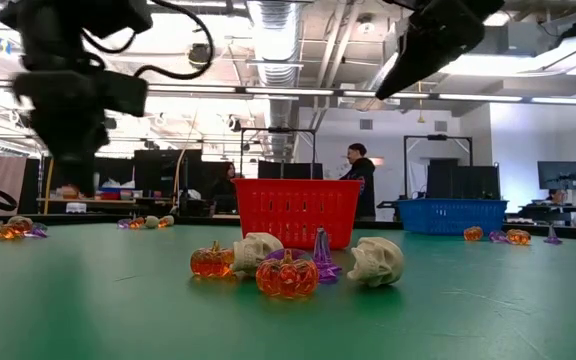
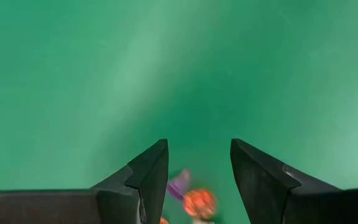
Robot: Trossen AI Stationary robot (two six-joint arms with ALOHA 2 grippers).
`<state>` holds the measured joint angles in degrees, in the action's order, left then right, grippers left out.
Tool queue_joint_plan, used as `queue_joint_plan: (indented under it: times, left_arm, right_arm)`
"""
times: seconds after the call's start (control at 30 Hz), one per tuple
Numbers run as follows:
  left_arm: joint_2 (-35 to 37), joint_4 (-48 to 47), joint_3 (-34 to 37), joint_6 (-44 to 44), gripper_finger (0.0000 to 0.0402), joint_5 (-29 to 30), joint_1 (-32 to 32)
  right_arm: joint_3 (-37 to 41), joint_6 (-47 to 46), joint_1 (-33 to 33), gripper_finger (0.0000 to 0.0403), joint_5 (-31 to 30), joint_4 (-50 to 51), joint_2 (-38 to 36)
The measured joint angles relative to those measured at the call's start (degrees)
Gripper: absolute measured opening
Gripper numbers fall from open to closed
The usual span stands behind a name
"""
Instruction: Sort Halloween decoration
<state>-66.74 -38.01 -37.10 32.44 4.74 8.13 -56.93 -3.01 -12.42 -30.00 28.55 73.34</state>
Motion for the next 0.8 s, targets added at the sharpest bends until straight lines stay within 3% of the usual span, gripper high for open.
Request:
queue_joint_plan:
  times: [0.27, 0.47, 0.8]
  left_arm:
    - [0.0, -6.1, 0.0, 7.7, 0.0162, 1.1, 8.6]
    - [0.0, -5.9, 0.0, 7.2, 0.0162, 4.2, 9.4]
    - [0.0, -2.6, 3.0, 10.5, 0.0162, 4.2, 10.7]
  right_arm:
    - [0.0, -0.4, 0.2, 0.0125, 0.1, -2.0, 0.0]
    - [0.0, -0.6, 0.1, 0.0125, 2.4, -2.0, 0.0]
    - [0.0, 1.4, 0.2, 0.0125, 3.2, -1.8, 0.0]
